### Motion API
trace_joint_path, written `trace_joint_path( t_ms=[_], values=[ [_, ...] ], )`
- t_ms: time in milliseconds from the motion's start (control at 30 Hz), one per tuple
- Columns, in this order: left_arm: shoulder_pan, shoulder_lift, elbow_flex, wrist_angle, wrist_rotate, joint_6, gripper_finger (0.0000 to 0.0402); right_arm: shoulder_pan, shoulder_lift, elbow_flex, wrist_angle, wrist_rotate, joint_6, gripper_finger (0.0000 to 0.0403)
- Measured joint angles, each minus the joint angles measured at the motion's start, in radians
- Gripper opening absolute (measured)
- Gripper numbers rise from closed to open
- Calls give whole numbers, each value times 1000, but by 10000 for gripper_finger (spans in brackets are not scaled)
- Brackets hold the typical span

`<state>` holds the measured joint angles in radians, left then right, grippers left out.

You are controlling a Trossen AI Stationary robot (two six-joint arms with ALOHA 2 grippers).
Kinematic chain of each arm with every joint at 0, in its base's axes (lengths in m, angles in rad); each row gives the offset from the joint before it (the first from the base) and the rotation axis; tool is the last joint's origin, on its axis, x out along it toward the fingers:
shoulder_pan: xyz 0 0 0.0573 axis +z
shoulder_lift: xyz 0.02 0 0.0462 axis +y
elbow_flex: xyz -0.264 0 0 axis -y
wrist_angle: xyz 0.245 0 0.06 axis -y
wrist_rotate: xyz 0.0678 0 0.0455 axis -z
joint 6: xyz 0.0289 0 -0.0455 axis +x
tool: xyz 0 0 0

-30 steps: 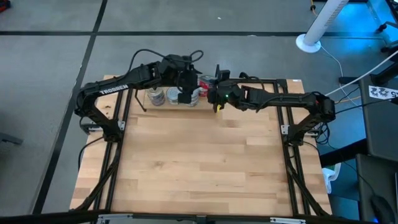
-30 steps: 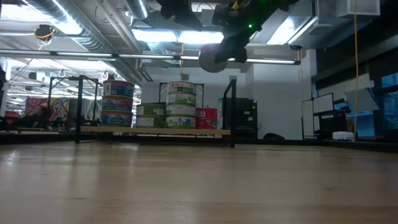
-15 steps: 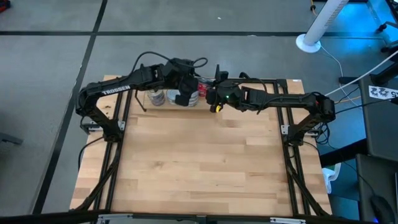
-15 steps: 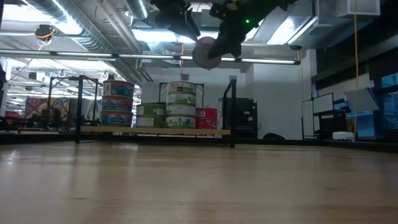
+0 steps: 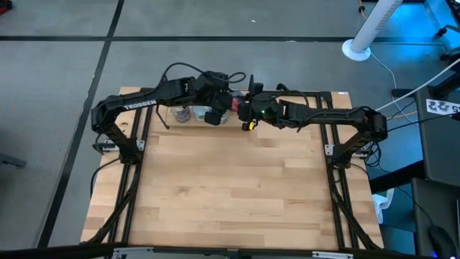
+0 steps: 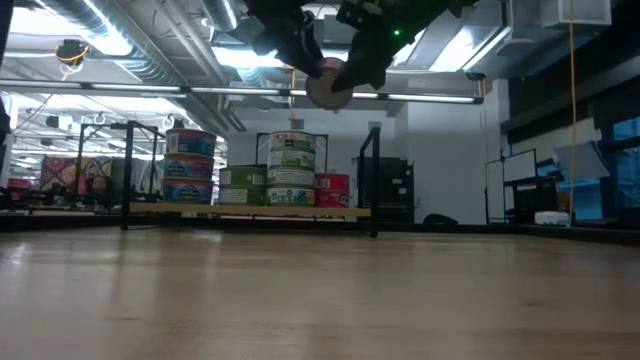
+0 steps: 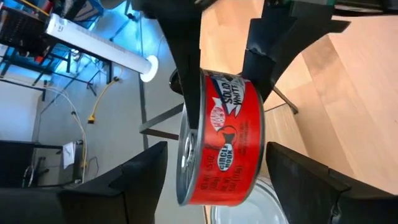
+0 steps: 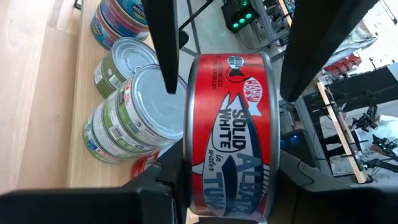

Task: Stack canned seafood by type on shelf
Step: Stack the red tuna can on top of the other red tuna can on the shelf

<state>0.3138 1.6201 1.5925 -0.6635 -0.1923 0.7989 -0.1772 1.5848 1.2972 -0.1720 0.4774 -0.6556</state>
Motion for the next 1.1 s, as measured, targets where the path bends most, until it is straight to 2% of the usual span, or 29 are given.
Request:
trace_joint_path(
  t_ms=[133,233,600,867,1100],
  values=[
    [0,10,0,9,-24,13,267,0,0,0,-1,0,0,138],
    [0,15,0,12,-51,23,251,0,0,0,0,-2,1,138],
    [-9,19,0,1,-72,59,137,-1,0,0,-2,-26,-7,138],
    [-16,19,0,7,-80,68,137,0,0,0,1,-13,-8,151],
    [-16,19,0,8,-82,67,137,1,0,0,-3,-15,-2,203]
  ],
)
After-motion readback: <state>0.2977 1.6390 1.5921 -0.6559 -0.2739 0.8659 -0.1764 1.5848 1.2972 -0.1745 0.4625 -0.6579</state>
